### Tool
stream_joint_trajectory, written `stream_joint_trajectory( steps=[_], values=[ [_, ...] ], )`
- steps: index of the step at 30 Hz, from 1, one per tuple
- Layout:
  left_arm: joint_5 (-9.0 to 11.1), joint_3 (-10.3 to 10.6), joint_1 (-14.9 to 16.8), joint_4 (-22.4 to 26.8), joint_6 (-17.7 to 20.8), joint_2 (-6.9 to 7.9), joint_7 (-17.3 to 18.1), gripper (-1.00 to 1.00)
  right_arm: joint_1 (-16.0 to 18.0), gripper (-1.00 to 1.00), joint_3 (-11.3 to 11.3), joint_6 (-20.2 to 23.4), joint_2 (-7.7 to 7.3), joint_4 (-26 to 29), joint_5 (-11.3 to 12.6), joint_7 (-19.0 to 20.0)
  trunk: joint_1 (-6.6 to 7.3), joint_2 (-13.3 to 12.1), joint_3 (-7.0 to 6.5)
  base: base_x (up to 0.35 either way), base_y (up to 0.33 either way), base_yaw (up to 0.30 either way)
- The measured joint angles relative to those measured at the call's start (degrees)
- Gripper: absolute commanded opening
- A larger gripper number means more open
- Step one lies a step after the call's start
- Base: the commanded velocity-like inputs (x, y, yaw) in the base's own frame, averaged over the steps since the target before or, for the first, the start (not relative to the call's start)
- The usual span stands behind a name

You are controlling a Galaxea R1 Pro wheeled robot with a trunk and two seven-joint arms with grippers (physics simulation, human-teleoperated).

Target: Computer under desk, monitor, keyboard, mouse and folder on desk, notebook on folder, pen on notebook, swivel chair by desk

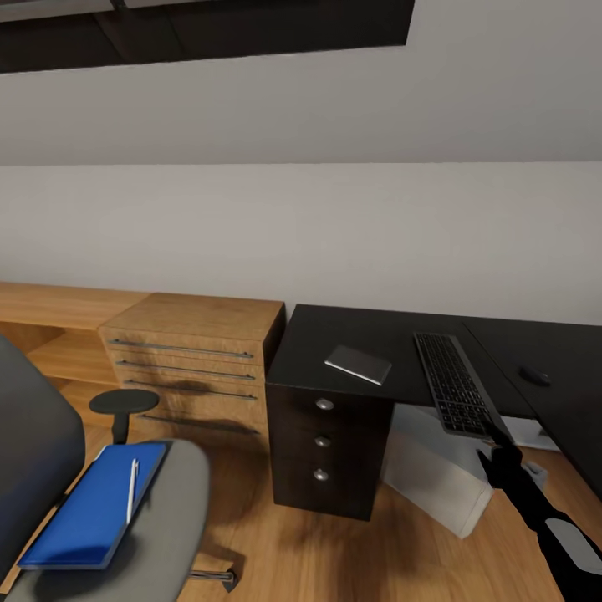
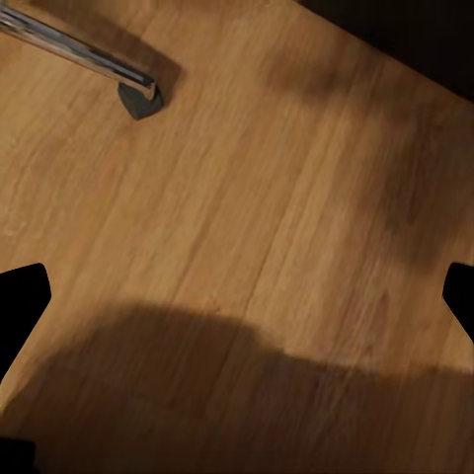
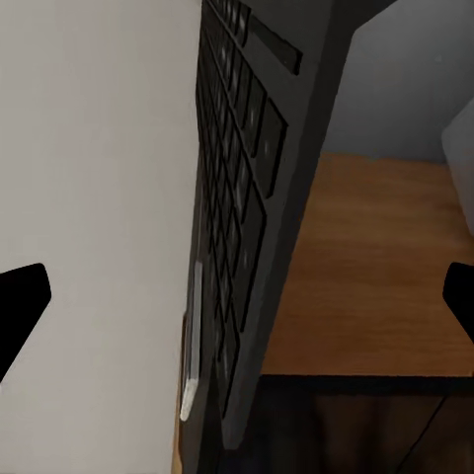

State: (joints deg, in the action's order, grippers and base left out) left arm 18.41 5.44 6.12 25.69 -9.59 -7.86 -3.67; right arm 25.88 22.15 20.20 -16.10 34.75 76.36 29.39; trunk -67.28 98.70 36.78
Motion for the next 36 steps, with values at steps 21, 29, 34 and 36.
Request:
stream_joint_trajectory(
  steps=[21,29,34,36],
  values=[
    [0.06,0.41,0.00,0.00,0.00,0.08,0.12,1.00,0.00,1.00,0.01,-0.05,0.00,0.00,-0.01,0.00,-0.01,0.00,0.00,0.113,0.000,0.000],
    [0.07,0.41,0.00,0.00,0.00,0.08,0.15,1.00,0.00,1.00,0.01,-0.07,0.00,0.00,-0.01,0.00,-0.02,0.00,0.00,0.035,0.000,0.000],
    [0.07,0.41,0.00,0.00,0.00,0.08,0.14,1.00,0.00,1.00,0.01,-0.07,0.00,0.00,-0.02,0.00,-0.02,0.00,0.00,0.004,0.000,0.000],
    [0.07,0.41,0.00,0.00,0.00,0.08,0.14,1.00,0.00,1.00,0.01,-0.07,0.00,0.00,-0.05,0.00,-0.02,0.00,0.00,0.001,0.000,0.000]
  ],
)
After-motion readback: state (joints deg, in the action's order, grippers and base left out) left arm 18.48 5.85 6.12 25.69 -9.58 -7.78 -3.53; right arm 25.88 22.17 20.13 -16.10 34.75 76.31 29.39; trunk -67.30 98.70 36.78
